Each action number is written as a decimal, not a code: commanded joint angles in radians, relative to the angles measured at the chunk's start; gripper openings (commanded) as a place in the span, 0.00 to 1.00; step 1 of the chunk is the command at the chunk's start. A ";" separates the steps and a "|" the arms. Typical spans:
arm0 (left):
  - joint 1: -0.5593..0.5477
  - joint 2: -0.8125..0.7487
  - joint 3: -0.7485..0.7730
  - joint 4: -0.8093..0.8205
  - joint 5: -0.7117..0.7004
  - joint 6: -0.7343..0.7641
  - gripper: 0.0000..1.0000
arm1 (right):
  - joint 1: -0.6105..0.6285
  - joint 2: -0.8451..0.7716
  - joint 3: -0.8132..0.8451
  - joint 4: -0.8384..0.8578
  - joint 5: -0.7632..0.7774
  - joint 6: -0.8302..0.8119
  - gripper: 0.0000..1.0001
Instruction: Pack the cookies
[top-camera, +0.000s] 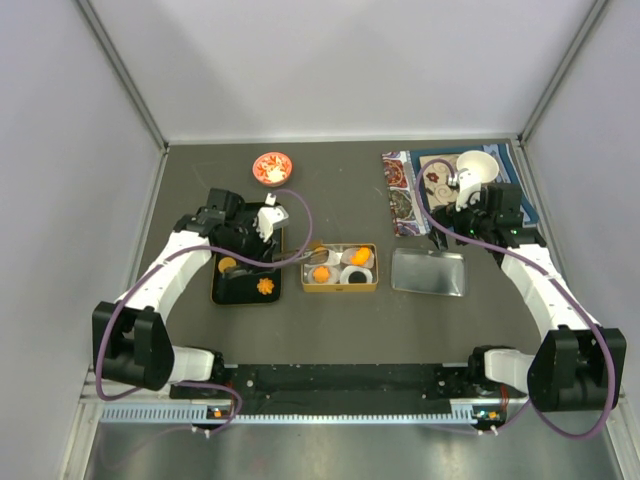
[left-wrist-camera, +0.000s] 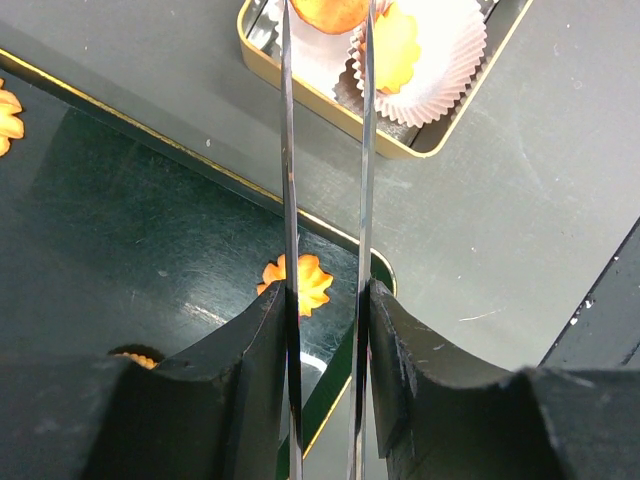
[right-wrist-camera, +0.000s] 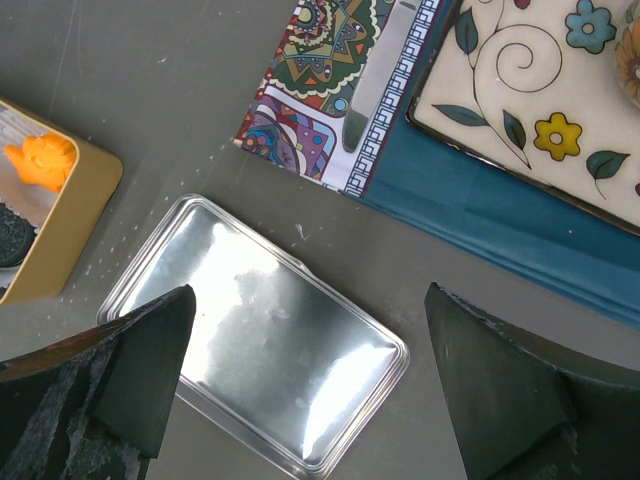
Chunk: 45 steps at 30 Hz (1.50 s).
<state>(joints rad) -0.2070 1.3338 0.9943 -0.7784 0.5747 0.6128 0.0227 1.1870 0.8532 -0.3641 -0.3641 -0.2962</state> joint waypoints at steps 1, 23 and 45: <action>-0.006 -0.005 -0.006 0.044 -0.003 -0.010 0.20 | -0.010 0.005 0.056 0.013 -0.012 -0.017 0.99; -0.006 -0.082 -0.023 0.047 -0.007 -0.030 0.59 | -0.010 0.006 0.056 0.010 -0.019 -0.017 0.99; -0.005 -0.338 0.020 0.027 -0.078 -0.175 0.58 | -0.012 0.010 0.058 0.007 -0.029 -0.015 0.99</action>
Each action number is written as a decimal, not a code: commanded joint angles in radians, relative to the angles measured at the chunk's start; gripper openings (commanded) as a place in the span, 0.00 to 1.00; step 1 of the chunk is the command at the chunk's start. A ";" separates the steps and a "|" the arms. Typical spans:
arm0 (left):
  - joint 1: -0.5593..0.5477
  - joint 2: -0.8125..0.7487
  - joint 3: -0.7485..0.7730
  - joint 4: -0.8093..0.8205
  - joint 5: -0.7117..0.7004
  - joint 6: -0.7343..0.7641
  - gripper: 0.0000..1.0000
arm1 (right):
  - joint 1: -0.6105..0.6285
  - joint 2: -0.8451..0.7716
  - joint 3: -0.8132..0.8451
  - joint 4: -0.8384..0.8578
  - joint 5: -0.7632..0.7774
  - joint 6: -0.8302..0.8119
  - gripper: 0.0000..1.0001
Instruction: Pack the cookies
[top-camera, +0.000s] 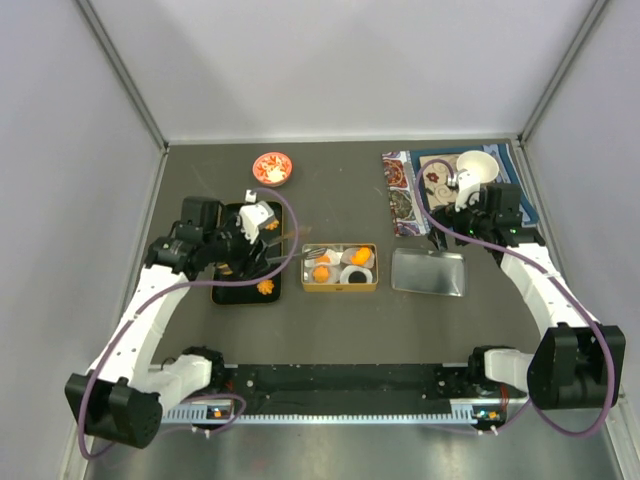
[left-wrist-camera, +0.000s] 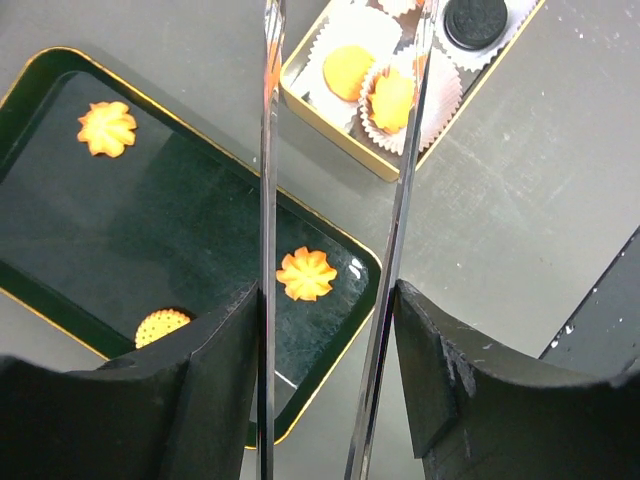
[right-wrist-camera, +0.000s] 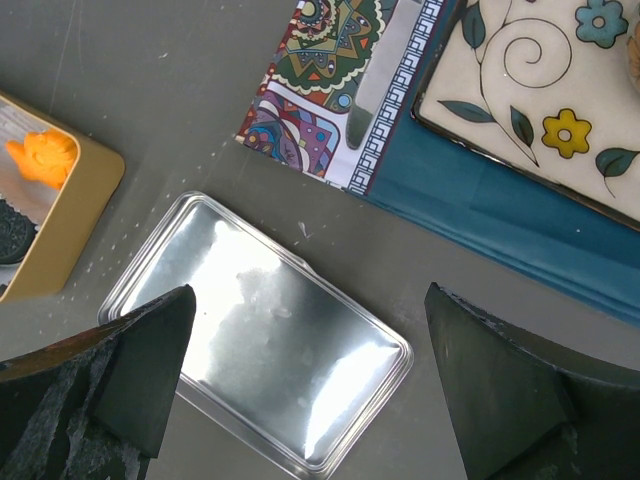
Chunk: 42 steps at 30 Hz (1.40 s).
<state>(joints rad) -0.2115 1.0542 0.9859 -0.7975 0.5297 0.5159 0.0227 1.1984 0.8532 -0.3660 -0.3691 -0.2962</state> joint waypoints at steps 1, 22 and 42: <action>0.001 -0.068 0.023 0.055 -0.048 -0.089 0.58 | -0.010 -0.002 0.058 0.009 -0.024 -0.017 0.99; 0.363 -0.155 -0.113 0.317 -0.090 -0.228 0.56 | -0.010 -0.002 0.058 0.007 -0.025 -0.018 0.99; 0.810 0.165 -0.167 0.463 -0.008 -0.057 0.56 | -0.010 -0.002 0.058 0.009 -0.030 -0.020 0.99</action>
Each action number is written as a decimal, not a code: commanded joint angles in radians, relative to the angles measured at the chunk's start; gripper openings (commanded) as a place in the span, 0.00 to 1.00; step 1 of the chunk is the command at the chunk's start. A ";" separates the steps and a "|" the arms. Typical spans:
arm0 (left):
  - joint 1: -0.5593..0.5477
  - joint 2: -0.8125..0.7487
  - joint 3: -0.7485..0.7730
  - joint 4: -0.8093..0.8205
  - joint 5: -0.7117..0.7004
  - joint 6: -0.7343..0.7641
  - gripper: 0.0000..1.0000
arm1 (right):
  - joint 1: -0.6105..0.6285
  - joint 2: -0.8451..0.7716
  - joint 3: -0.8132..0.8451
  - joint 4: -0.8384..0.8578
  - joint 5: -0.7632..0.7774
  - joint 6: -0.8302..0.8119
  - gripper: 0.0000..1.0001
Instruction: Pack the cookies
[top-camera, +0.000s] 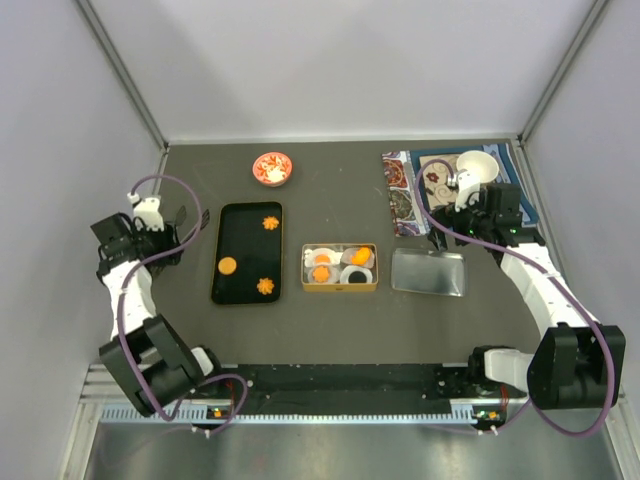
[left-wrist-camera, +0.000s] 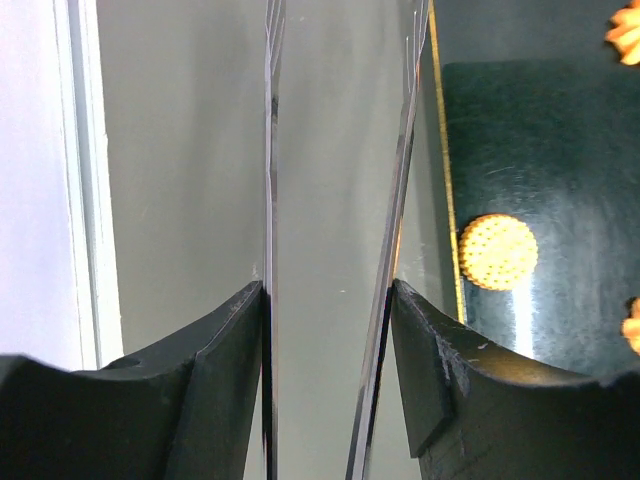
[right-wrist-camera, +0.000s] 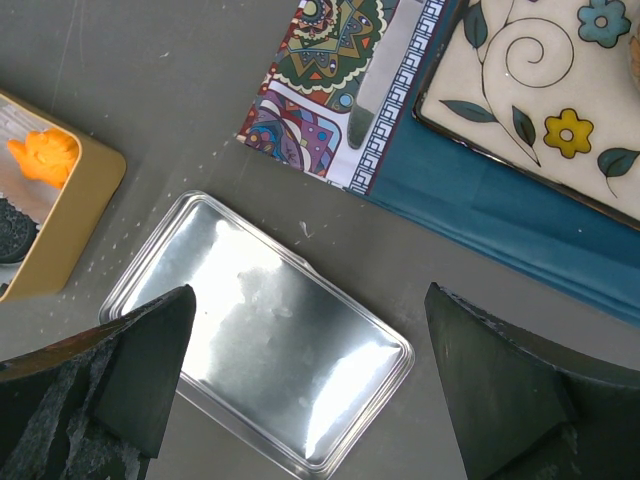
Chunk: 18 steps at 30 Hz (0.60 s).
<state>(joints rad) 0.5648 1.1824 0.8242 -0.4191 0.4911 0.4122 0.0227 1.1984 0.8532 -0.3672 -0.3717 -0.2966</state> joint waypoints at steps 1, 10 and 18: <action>0.040 0.049 -0.008 0.091 0.026 0.051 0.56 | -0.010 0.000 0.058 0.010 -0.027 -0.019 0.99; 0.044 0.198 -0.042 0.149 -0.028 0.111 0.57 | -0.010 0.003 0.056 0.008 -0.026 -0.019 0.99; 0.046 0.318 -0.008 0.099 -0.071 0.177 0.61 | -0.012 0.006 0.056 0.008 -0.035 -0.018 0.99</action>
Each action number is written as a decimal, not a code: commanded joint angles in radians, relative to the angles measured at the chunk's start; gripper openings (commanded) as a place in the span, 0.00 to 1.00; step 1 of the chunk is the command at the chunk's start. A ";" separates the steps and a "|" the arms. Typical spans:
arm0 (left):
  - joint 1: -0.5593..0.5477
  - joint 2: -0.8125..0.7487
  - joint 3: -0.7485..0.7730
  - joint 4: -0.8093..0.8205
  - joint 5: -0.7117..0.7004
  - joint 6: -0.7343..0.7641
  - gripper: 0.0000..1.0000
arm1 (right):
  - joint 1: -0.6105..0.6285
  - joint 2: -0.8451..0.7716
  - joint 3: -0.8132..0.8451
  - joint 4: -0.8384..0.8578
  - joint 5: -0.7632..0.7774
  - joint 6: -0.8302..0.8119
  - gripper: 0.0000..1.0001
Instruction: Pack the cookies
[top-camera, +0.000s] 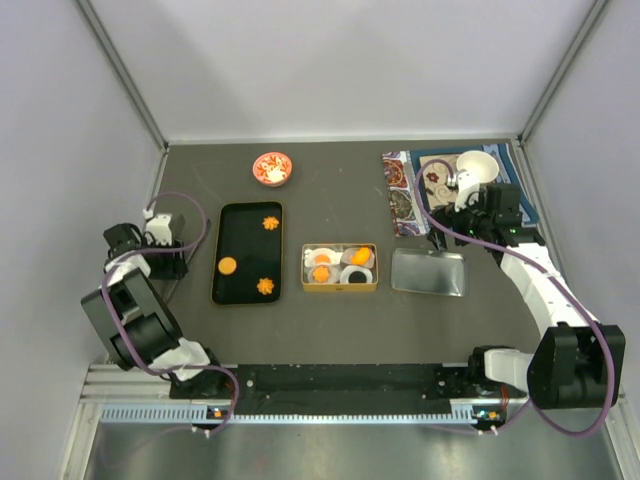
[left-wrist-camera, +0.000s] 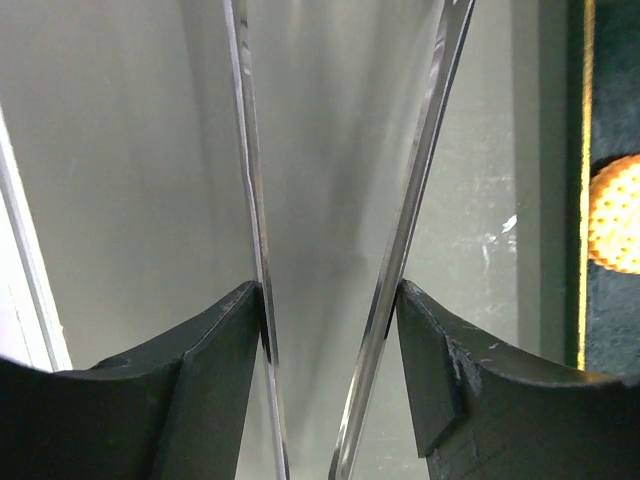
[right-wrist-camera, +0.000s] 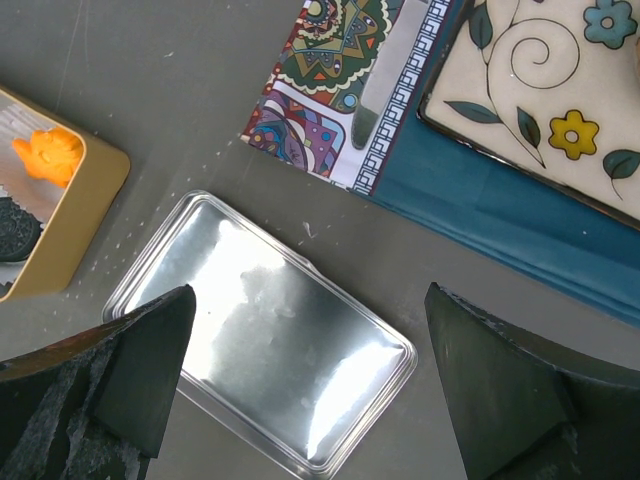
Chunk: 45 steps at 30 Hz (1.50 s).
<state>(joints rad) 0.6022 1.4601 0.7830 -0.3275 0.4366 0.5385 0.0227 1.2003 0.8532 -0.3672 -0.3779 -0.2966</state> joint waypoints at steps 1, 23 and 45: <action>0.008 0.055 0.033 -0.001 -0.018 0.055 0.61 | -0.010 0.002 0.056 0.008 -0.030 -0.018 0.99; 0.008 -0.148 0.016 -0.156 0.119 0.129 0.72 | -0.010 0.005 0.122 -0.070 0.092 0.002 0.99; -0.007 -0.537 -0.002 -0.387 0.384 0.162 0.75 | -0.013 0.251 -0.036 -0.119 0.349 -0.176 0.58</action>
<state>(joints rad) 0.5995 0.9562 0.8108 -0.6872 0.7605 0.6617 0.0223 1.4422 0.8242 -0.5091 -0.0528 -0.4538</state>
